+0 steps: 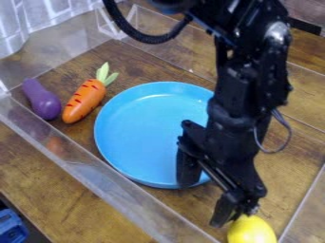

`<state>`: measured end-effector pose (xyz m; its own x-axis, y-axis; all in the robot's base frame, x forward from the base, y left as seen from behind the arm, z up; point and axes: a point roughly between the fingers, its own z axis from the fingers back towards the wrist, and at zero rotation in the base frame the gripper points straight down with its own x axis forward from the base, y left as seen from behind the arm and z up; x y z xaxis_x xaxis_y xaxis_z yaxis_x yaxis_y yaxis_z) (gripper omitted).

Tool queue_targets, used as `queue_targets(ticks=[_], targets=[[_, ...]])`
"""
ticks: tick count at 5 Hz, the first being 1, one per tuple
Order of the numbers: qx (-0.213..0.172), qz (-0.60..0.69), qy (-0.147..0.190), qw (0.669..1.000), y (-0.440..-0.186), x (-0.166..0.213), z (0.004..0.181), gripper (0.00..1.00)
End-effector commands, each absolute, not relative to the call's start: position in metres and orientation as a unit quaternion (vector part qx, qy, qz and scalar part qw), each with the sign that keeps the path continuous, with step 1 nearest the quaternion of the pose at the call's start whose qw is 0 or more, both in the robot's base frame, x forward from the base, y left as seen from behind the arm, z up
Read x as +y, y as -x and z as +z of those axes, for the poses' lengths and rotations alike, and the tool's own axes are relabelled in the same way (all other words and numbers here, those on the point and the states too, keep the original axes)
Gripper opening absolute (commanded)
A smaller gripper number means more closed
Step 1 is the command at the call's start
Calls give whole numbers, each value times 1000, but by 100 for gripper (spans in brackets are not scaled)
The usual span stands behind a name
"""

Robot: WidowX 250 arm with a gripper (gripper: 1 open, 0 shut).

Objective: Put the lemon on the blue tray

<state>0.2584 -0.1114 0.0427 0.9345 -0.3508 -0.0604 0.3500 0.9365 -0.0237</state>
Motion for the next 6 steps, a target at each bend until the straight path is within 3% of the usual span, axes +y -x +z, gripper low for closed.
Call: queue_targets(ticks=[1,2,5,6], targets=[[14,-186,10,982,-262,-118,35,100],[18,-188,7,982,-263,-118,27,100],[17,-291,13,956,-294,-160,26,100],[14,-286,15,958,-290,-155,25,100]])
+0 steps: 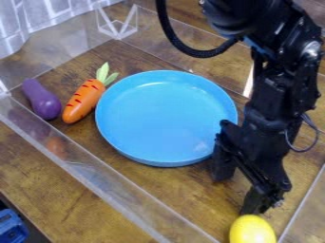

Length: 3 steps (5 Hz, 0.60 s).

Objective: Put the lemon on the blue tray

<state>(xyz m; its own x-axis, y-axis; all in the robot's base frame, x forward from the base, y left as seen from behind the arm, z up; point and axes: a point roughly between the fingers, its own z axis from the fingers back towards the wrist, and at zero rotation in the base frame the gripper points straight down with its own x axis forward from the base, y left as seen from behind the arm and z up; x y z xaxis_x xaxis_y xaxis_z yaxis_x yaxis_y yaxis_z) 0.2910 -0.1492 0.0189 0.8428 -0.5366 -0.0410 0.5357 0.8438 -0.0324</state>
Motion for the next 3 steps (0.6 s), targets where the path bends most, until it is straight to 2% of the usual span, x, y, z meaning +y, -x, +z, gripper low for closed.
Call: queue_targets(ticks=[1,3], targets=[[17,-280,17,960,-286,-150,25,100],[25,-319,20,947,-285,-141,25,100]])
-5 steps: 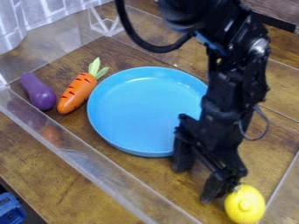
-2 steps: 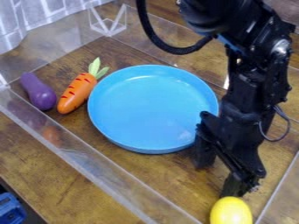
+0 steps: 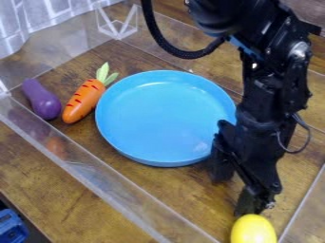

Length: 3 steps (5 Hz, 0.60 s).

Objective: Put the lemon on the blue tray

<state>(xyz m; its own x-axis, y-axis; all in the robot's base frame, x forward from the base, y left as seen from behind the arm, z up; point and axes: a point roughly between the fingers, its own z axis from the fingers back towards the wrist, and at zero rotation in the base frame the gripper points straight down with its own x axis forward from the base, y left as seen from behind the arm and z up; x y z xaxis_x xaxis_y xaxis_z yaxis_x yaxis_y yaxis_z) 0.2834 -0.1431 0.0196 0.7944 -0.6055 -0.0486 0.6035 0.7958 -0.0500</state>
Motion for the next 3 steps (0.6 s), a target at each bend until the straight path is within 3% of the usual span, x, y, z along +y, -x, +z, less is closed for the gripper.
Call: queue_targets(ticks=[1,3], targets=[[24,-306,25,951,-288,-149,28,100],[22,-297,34,954,-292,-157,28,100]])
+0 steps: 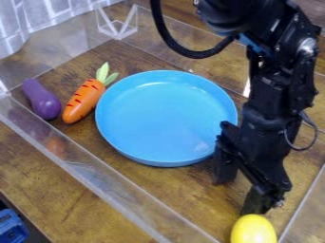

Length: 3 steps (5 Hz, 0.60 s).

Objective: Put the lemon on the blue tray

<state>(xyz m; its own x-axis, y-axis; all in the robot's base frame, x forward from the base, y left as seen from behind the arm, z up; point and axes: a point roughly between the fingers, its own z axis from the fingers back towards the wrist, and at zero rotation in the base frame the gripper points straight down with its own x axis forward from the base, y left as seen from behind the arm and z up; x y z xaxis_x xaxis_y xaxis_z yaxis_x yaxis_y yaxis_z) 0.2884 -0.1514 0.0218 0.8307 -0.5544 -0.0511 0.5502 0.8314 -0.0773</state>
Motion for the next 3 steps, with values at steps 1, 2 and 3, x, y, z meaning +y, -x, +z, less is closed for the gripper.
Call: queue_targets(ticks=[1,2,3], targets=[[23,-302,38,952,-292,-157,25,100],[24,-315,41,948,-293,-167,23,100],[27,-329,44,943,-294,-176,22,100]])
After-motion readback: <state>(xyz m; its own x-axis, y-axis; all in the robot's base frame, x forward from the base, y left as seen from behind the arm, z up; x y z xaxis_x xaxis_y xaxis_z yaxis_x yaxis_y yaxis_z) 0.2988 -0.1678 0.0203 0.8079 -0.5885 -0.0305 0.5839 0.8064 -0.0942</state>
